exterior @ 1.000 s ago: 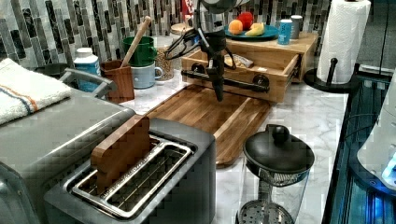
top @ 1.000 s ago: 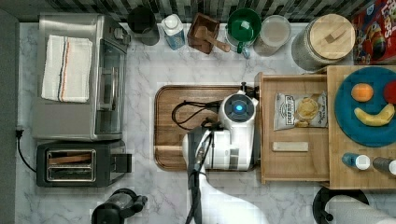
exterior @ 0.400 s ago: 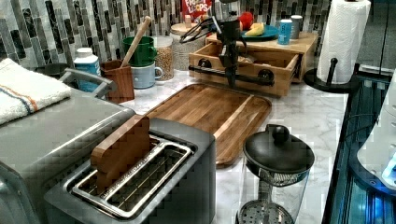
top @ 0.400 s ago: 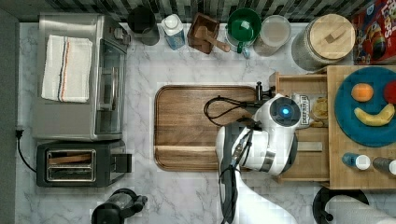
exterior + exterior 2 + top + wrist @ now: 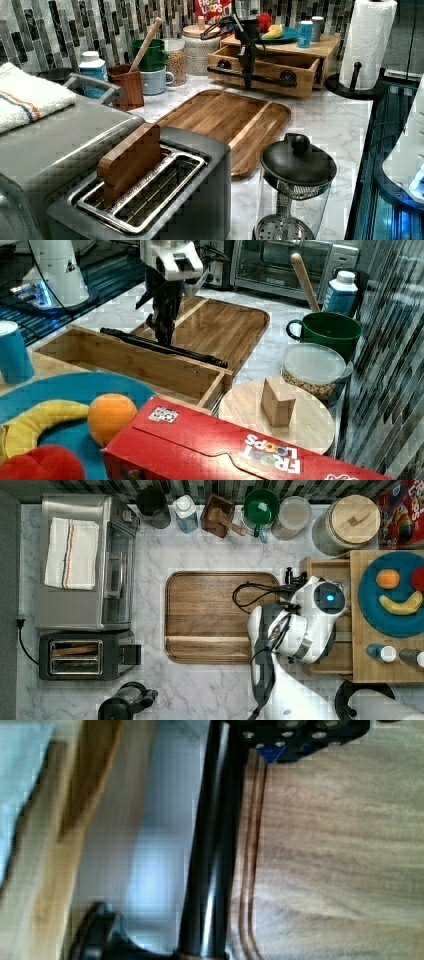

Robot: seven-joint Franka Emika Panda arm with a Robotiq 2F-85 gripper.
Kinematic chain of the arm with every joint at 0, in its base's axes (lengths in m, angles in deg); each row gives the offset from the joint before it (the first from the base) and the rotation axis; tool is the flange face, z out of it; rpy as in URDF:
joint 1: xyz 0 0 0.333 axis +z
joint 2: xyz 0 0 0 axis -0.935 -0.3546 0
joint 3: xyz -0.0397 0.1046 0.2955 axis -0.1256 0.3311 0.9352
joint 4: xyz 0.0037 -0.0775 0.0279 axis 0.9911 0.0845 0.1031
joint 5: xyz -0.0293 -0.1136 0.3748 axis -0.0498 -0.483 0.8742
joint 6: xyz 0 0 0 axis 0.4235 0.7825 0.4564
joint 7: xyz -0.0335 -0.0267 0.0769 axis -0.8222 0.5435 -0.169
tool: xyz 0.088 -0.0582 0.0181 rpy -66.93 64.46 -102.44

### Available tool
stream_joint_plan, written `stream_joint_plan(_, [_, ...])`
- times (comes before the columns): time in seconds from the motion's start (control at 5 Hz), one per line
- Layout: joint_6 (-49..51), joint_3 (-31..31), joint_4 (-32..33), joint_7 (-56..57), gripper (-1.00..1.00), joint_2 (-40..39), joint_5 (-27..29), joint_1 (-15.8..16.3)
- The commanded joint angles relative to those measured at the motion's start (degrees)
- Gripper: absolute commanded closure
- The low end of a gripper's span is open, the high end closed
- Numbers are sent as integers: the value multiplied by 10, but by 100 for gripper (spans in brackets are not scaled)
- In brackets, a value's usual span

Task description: Close the drawer.

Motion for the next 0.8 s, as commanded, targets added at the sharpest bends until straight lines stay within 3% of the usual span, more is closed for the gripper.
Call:
stream_joint_plan(0.2, [-2, -50, -165, 88, 100, -68, 7, -85])
stream_joint_plan(0.4, [11, -60, -191, 83, 100, -70, -22, -97])
stream_joint_plan(0.6, [29, -93, -213, 45, 100, -73, -53, -86])
stream_joint_plan(0.8, [-9, -93, -213, 74, 100, -77, -43, -104])
